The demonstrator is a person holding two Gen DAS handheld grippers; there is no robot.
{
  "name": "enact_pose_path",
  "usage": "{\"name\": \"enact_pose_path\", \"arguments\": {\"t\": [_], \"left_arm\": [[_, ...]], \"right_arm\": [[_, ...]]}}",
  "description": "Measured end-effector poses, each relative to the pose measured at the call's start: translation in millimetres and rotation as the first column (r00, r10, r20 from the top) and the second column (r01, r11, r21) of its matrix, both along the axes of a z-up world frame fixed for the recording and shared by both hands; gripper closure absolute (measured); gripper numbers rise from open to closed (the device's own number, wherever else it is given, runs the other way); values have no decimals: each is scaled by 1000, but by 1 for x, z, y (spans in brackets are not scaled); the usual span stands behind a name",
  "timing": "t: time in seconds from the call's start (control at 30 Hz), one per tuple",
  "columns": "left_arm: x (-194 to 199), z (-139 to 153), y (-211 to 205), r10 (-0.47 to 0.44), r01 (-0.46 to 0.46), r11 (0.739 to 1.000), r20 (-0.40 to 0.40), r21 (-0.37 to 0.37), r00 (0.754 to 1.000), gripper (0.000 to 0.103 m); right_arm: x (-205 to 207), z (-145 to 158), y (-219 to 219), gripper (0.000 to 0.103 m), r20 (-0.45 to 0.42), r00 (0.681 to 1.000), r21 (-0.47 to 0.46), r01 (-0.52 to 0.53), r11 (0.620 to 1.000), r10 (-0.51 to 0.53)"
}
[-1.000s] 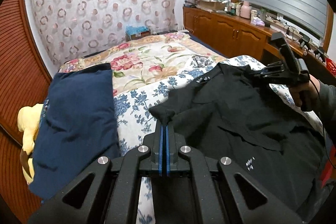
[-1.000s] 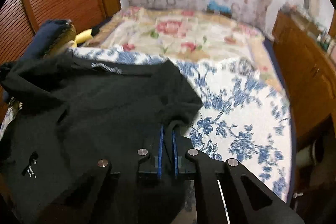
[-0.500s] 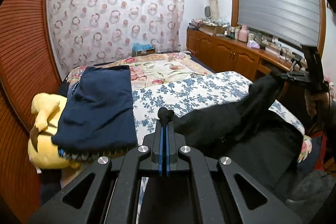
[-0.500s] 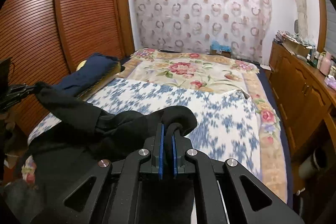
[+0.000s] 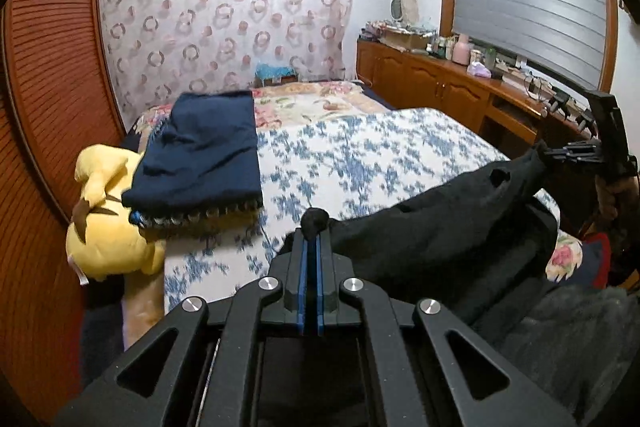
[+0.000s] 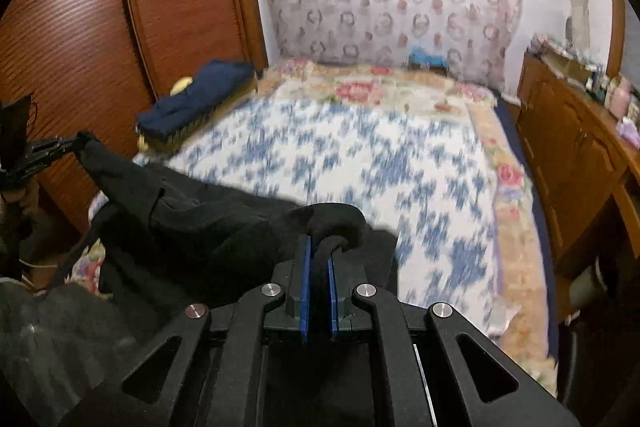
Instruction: Fold small clothes
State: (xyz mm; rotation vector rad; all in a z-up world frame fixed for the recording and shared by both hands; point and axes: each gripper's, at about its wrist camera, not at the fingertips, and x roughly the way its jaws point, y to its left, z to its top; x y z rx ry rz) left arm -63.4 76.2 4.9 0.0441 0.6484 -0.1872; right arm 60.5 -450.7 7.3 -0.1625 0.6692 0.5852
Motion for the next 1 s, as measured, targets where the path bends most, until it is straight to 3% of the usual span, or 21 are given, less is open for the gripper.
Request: {"name": "enact_pose_path", "arguments": {"t": [0.1, 0.2, 0.27, 0.33, 0.37, 0.6, 0.77, 1.0], "left_arm": [[4, -12, 0, -13, 12, 1000, -30, -9, 999, 97], [10, -15, -1, -5, 5, 1000, -40, -2, 999, 87], [14, -12, -1, -8, 8, 1000, -26, -3, 1000, 71], [19, -9, 1, -4, 4, 1000, -9, -11, 1000, 62], [22, -8, 2, 0, 0, 1000, -3, -11, 1000, 61], [58, -13, 6, -12, 12, 1000, -31, -19, 999, 38], [92, -31, 1, -20, 22, 999, -95, 24, 995, 37], [119, -67, 0, -32, 38, 999, -201, 27, 979, 37]], "right_arm": [[-1, -11, 5, 96, -30, 1000, -46, 3, 999, -4], [4, -8, 9, 79, -5, 999, -101, 53, 993, -54], [9, 2, 6, 72, 21, 996, -101, 88, 991, -86], [13, 12, 8, 58, 62, 992, -99, 114, 989, -108], [15, 14, 9, 56, 74, 991, -100, 122, 988, -115], [41, 11, 19, 53, 65, 987, -109, 152, 982, -145], [58, -11, 25, 53, 16, 991, -108, 135, 985, -134], [71, -25, 27, 53, -2, 988, -111, 150, 982, -151]]}}
